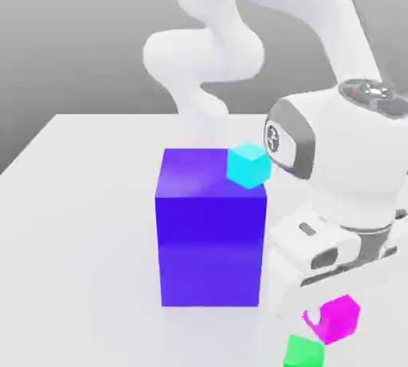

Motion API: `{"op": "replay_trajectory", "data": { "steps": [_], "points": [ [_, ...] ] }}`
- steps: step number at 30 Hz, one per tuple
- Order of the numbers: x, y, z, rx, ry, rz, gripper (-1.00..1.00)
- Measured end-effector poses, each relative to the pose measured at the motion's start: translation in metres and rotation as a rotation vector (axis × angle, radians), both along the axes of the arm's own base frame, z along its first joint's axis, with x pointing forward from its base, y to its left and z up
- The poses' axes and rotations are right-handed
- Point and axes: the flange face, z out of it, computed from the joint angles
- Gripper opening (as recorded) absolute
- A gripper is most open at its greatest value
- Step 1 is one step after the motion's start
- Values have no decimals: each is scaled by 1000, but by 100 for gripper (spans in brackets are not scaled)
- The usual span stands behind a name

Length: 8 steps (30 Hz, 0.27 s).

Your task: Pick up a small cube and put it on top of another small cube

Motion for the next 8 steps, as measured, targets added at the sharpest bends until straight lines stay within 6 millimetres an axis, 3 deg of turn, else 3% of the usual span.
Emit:
{"op": "replay_trajectory", "data": {
  "steps": [1,8],
  "points": [
    [0,-2,-11,0,0,-3,100],
    [0,-3,-11,0,0,-5,100]
  ]
}}
